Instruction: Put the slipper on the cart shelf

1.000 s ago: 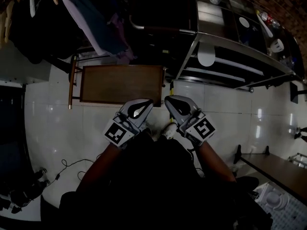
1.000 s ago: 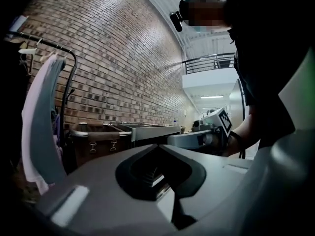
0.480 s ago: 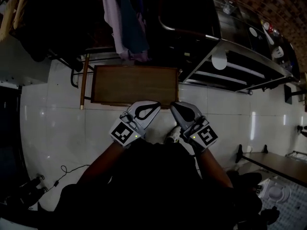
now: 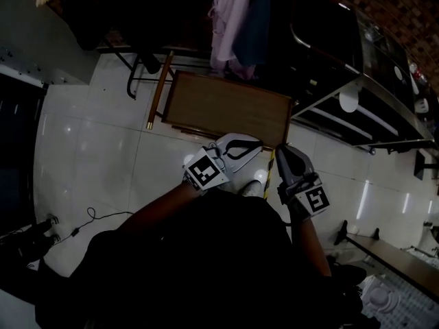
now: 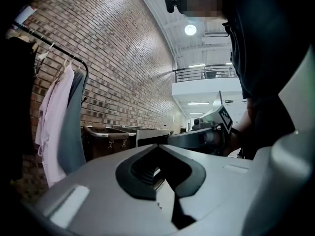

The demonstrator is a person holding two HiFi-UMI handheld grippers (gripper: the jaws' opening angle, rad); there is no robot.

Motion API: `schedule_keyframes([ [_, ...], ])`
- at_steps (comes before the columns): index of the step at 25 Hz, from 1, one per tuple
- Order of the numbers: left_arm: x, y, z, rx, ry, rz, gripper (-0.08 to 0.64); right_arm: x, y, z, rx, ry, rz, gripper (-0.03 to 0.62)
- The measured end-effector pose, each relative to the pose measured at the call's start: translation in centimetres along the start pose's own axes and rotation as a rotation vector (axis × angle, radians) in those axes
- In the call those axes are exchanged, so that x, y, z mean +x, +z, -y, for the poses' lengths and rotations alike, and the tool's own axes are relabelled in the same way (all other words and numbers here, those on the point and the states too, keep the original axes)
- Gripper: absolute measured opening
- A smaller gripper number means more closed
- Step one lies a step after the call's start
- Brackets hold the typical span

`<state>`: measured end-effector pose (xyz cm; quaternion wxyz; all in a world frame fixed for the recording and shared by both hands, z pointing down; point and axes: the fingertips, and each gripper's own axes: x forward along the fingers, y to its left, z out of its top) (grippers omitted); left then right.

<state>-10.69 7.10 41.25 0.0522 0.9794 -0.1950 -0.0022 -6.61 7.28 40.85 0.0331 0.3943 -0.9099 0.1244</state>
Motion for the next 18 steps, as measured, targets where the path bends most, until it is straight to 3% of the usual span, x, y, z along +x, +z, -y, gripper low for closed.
schedule_keyframes([
  [9, -0.5, -0.4, 0.5, 0.013, 0.052, -0.015, 0.003, -0.6, -0.5, -1.8, 0.003, 0.089, -0.02, 0.002],
  [18, 0.2, -0.5, 2.1, 0.013, 0.079, -0.015, 0.003, -2.2, -0.6, -1.8, -0.002, 0.11, -0.006, 0.002],
])
